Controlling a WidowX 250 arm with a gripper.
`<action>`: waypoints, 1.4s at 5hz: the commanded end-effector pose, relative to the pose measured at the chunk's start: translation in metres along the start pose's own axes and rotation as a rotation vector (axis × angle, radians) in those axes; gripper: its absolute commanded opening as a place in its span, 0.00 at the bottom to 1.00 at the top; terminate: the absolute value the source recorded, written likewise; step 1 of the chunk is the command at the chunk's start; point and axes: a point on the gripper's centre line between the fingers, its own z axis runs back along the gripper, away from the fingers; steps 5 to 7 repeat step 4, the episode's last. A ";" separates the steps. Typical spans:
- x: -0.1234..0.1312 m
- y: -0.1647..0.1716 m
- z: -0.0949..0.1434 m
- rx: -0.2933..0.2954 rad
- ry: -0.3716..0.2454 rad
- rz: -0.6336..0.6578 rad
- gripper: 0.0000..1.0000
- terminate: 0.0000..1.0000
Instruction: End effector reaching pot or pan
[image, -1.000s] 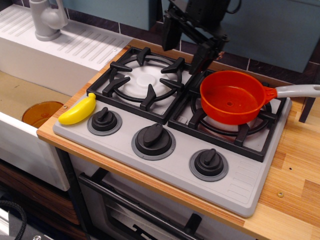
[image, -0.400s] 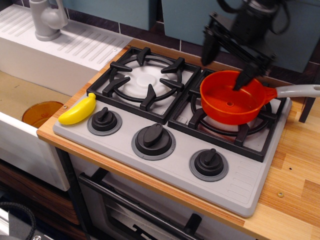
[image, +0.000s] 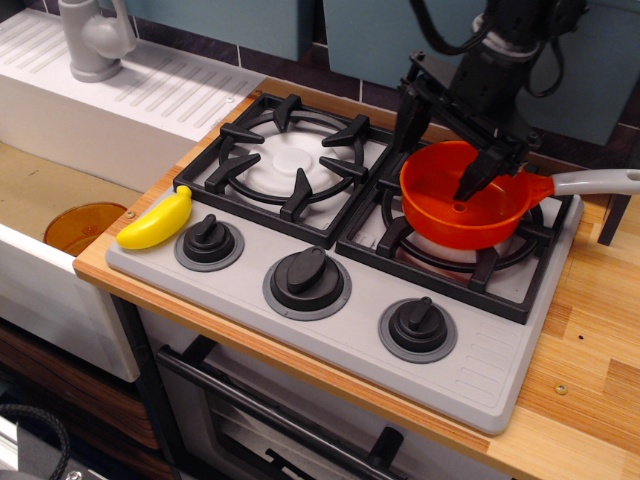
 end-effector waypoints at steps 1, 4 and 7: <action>0.000 0.027 0.009 0.036 -0.054 -0.009 1.00 0.00; -0.003 0.029 -0.001 0.004 -0.056 -0.018 1.00 1.00; -0.003 0.029 -0.001 0.004 -0.056 -0.018 1.00 1.00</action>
